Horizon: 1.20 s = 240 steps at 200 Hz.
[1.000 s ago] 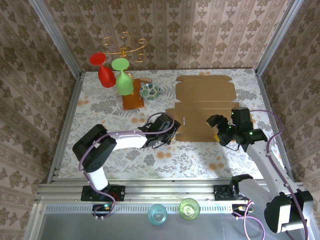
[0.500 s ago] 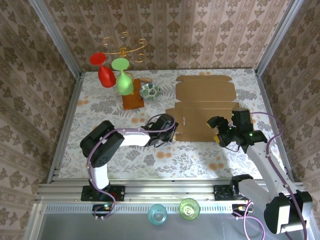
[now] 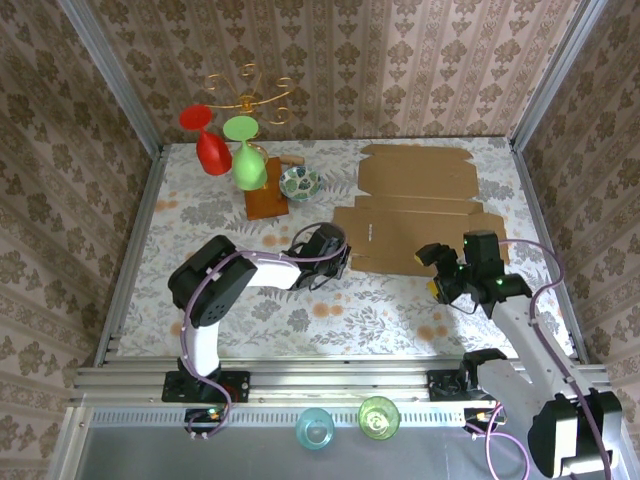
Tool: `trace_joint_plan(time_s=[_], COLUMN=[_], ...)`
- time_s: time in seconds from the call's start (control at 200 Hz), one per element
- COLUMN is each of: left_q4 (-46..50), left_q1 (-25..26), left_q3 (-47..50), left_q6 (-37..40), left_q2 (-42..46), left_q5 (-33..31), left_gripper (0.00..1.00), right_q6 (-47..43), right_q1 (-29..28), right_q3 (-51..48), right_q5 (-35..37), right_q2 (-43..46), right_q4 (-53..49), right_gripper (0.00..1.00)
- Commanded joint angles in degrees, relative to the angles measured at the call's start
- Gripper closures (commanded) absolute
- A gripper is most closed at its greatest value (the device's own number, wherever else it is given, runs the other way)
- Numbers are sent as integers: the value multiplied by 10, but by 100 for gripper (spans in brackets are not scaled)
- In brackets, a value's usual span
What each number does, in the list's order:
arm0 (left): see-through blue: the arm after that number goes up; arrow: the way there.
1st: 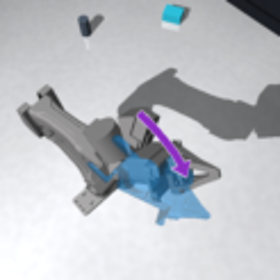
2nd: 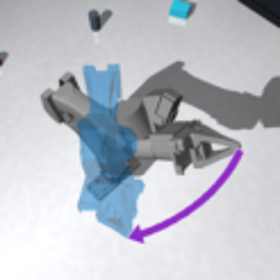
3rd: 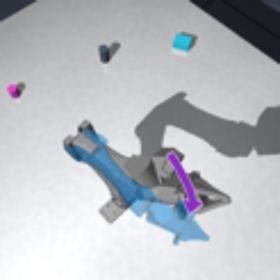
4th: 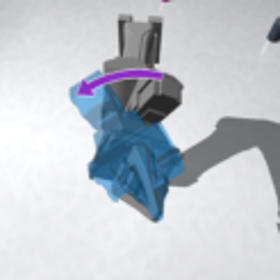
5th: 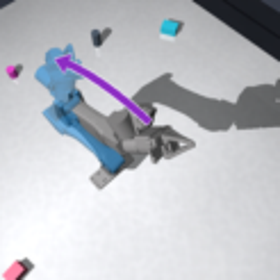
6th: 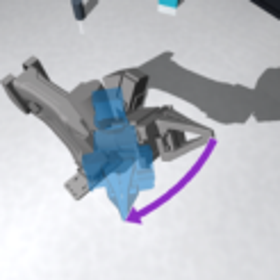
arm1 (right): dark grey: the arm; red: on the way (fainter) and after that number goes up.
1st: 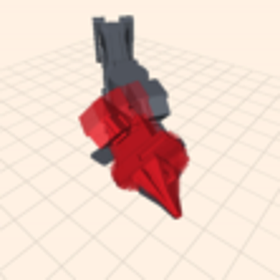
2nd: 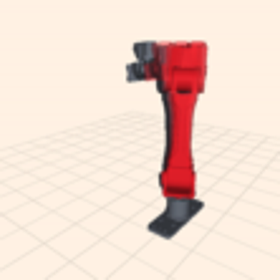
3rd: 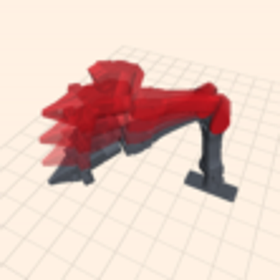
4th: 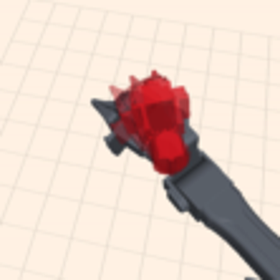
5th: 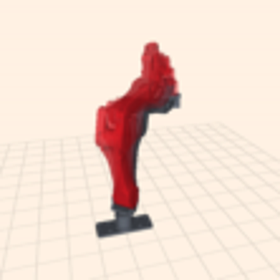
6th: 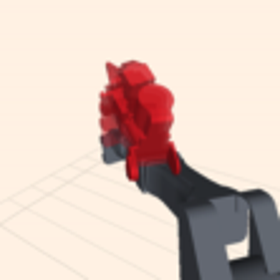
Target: Fold the paper box
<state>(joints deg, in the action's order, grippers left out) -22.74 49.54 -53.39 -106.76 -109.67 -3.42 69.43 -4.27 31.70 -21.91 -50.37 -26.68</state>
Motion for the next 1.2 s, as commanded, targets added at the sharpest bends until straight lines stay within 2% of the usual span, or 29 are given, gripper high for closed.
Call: trace_joint_plan(time_s=[0.0, 0.145, 0.31, 0.565, 0.82, 0.975, 1.195], left_q4=[-11, -16, -24, -6, 6, 8, 5], left_q1=[-7, -5, -9, -15, -20, -22, -27], left_q3=[-5, 4, 13, -1, 0, 2, 7], left_q6=[2, -18, -36, -35, -32, -32, -28], left_q2=[33, 54, 70, 91, 102, 106, 114], left_q5=[-4, 10, 22, 43, 59, 62, 59], left_gripper=[100, 100, 100, 100, 100, 100, 100], right_q6=[46, 111, 165, 173, 162, 157, 163], right_q1=[5, 7, 7, -10, -15, -23, -34], right_q3=[-50, -117, -164, -144, -95, -58, -52], right_q5=[-3, 3, 15, 43, 49, 63, 75], right_q2=[21, 24, -11, -81, -200, -234, -246], right_q4=[39, 148, 255, 322, 418, 432, 444], right_gripper=[20, 17, 16, 18, 32, 38, 58])
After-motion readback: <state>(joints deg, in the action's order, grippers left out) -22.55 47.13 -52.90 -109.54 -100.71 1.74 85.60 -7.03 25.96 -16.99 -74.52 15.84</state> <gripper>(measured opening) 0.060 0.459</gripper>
